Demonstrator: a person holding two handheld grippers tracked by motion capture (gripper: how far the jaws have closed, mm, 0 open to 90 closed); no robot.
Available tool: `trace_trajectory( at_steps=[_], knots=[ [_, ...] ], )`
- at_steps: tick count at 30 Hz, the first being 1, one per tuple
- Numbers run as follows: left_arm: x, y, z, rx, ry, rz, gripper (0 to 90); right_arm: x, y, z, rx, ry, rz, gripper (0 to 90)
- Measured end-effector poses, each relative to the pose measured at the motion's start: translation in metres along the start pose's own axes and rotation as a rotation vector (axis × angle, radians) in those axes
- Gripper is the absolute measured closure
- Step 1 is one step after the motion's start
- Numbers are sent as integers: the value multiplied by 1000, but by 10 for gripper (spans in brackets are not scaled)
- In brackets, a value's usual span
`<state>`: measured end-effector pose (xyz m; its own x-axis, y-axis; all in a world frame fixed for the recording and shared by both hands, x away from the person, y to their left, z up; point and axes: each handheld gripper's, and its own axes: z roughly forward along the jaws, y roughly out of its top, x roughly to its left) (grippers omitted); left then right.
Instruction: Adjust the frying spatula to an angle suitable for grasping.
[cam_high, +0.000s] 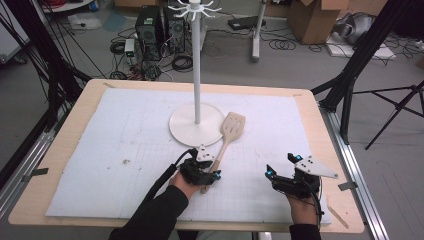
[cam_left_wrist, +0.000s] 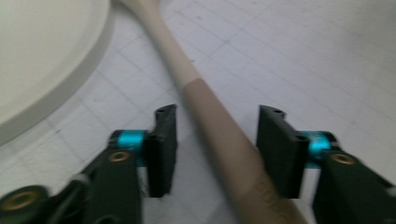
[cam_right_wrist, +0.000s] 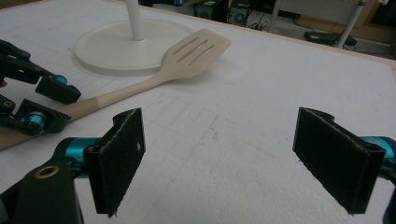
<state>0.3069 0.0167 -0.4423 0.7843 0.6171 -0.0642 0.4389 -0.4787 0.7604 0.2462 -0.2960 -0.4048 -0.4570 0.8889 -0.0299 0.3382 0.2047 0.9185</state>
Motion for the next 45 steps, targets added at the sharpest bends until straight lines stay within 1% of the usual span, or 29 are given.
trace_trajectory(
  at_steps=[2,6,9,11,15,16,18,23,25,27,29,31,32,35,38,41,44,45],
  knots=[
    [1,0,0,2,-5,-5,580,0,0,0,2,1,1,157],
    [5,0,-3,11,-29,-14,595,-1,0,-1,2,-1,3,157],
    [10,0,-7,31,-59,1,617,-1,-1,-1,3,-1,8,157],
    [14,-2,-10,39,-87,9,628,-1,0,0,4,-1,8,157],
    [20,-4,-18,67,-132,42,652,0,0,0,4,2,10,158],
    [21,-5,-19,71,-138,41,658,0,0,0,4,2,5,158],
    [24,-6,-23,81,-157,65,667,0,0,0,4,1,6,158],
    [29,-10,-30,99,-181,109,682,0,0,-1,4,2,9,158],
    [31,-11,-33,110,-186,137,686,0,0,-1,0,-1,9,164],
    [33,-12,-37,116,-194,156,690,0,1,-2,-8,1,9,164],
    [37,-14,-40,127,-207,166,693,0,1,-2,-9,4,8,164],
    [40,-15,-42,135,-231,165,693,0,0,-1,-2,3,8,164],
    [41,-16,-43,139,-239,166,693,1,0,-1,5,6,19,165],
    [47,-18,-48,153,-263,189,694,0,0,-1,3,5,16,164],
    [53,-21,-54,148,-279,198,696,0,0,-1,8,8,15,164],
    [59,-24,-60,129,-287,200,698,1,0,-1,12,9,17,165],
    [62,-29,-65,126,-288,196,699,1,0,1,17,15,8,165],
    [63,-31,-65,122,-283,182,699,1,0,1,20,16,6,165]
  ],
)
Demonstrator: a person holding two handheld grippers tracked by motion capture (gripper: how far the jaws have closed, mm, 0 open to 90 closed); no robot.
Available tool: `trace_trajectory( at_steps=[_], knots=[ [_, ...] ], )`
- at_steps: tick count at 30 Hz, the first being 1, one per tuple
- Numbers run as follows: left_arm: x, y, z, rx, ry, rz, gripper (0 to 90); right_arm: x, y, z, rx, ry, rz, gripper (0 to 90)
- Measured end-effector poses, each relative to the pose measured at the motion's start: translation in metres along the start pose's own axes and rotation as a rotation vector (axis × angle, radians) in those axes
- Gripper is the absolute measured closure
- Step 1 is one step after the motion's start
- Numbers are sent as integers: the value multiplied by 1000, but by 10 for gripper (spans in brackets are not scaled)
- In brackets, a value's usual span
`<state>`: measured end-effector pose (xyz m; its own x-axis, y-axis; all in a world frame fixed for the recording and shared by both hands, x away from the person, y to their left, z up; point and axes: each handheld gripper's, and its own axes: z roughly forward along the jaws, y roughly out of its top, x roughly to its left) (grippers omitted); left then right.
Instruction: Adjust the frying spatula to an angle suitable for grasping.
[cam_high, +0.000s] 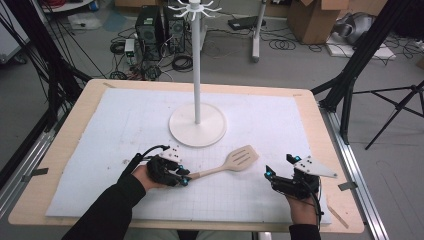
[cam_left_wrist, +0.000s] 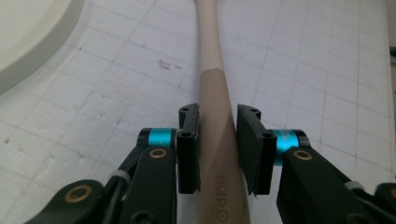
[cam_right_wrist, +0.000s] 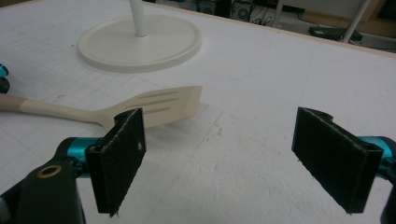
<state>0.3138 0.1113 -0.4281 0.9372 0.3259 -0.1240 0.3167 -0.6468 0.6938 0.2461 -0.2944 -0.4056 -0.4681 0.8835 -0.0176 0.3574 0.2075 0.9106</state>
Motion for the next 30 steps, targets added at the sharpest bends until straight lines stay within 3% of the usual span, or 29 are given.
trace_trajectory(
  at_steps=[2,3,5,8,11,16,18,19,24,30],
  knots=[
    [1,-5,-2,-25,23,-51,689,1,0,0,-1,0,-2,167],
    [2,-7,-5,-37,35,-87,631,2,0,0,0,2,2,167],
    [4,-11,-13,-63,34,-164,410,2,1,-1,-6,8,1,167],
    [3,-23,-32,-160,59,-194,341,3,2,2,-3,49,-1,165],
    [0,-42,-54,-296,114,-242,248,10,9,6,-16,161,-22,149],
    [-4,-75,-86,-413,251,-266,212,36,26,23,-6,357,-117,172],
    [-2,-83,-96,-437,297,-285,212,48,32,34,31,460,-167,287],
    [-2,-85,-101,-452,310,-294,213,54,35,41,51,486,-205,297],
    [0,-94,-112,-490,336,-307,217,78,50,76,179,543,-327,331],
    [2,-100,-108,-481,341,-327,233,83,65,109,286,610,-399,406]
  ],
)
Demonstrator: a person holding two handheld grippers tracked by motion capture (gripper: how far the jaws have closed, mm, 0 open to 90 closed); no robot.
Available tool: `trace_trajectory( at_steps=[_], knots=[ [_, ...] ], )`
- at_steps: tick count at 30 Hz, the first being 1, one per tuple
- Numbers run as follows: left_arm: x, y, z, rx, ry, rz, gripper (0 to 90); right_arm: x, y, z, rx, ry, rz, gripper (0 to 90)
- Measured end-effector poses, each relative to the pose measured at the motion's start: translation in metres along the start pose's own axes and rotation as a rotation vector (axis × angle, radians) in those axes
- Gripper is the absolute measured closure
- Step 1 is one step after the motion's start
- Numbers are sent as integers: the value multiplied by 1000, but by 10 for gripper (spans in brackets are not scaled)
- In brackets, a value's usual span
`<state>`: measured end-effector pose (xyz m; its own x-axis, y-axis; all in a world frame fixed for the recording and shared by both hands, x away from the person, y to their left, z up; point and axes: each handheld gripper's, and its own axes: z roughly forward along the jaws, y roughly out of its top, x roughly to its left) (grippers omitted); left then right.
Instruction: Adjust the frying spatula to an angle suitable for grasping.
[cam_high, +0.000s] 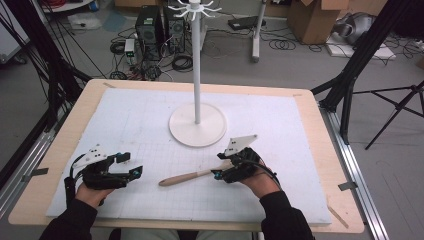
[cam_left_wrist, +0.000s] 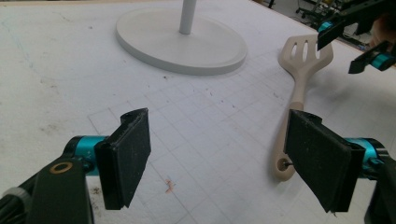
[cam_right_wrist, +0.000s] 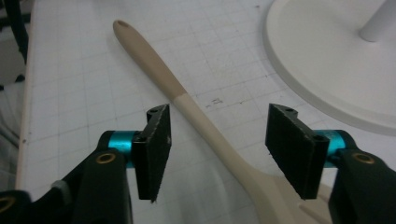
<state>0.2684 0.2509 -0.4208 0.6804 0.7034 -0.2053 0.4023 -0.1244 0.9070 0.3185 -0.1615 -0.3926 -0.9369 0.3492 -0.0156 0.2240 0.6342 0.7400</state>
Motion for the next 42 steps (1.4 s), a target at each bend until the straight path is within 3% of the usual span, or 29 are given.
trace_trajectory(
  at_steps=[4,10,11,13,19,22,27,36,39,42],
  knots=[
    [2,0,-2,-13,6,-9,233,-8,12,14,113,29,-74,445],
    [3,-1,-3,-21,12,-15,258,-10,30,39,252,118,-208,484],
    [4,-1,-3,-18,13,-15,261,-10,31,44,295,128,-215,493],
    [4,-1,-3,-12,16,-19,261,-11,31,50,330,138,-225,520],
    [5,-2,-3,-9,18,-22,263,-16,26,58,384,152,-216,599],
    [5,-2,-3,-8,18,-24,263,-17,25,59,386,180,-218,673],
    [5,-2,-3,-9,24,-27,264,-13,25,58,389,171,-232,693],
    [7,-2,-4,-7,31,-34,269,-5,28,59,420,118,-153,770],
    [7,-2,-4,-5,32,-34,271,-3,28,58,420,104,-79,771],
    [7,-2,-4,-4,35,-38,272,-1,26,58,406,97,-41,772]
  ],
)
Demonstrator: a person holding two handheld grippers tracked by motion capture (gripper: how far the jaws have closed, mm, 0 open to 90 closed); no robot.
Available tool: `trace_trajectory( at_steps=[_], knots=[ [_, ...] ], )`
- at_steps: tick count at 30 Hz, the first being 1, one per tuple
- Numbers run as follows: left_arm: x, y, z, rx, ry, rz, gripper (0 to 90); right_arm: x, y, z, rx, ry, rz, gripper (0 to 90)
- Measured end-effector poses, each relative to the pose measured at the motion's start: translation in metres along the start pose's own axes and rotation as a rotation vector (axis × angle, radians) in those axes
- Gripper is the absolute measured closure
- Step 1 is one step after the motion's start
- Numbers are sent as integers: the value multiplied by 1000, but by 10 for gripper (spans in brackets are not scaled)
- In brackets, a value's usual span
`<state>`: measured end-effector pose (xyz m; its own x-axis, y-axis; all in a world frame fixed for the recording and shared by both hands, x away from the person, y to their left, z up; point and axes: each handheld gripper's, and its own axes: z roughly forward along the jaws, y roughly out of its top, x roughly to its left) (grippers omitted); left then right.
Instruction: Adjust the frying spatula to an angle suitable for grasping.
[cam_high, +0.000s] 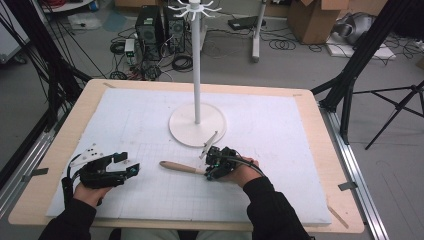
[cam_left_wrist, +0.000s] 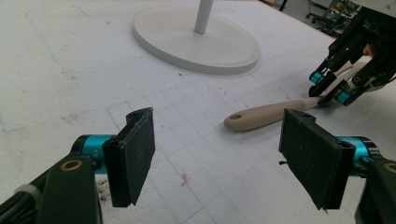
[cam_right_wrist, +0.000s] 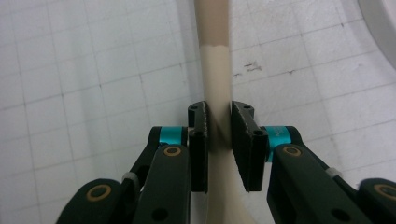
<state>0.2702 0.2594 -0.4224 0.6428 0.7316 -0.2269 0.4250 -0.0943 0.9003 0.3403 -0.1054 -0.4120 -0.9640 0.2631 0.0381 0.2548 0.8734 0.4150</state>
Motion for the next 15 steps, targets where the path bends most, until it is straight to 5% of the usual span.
trace_trajectory(
  at_steps=[5,10,15],
  knots=[
    [2,0,0,6,6,-10,278,8,-1,0,-9,-33,68,773],
    [2,0,-2,-4,11,-16,278,19,3,1,24,-143,82,773],
    [2,0,-1,-4,14,-15,278,25,-4,1,-18,-204,193,773]
  ],
)
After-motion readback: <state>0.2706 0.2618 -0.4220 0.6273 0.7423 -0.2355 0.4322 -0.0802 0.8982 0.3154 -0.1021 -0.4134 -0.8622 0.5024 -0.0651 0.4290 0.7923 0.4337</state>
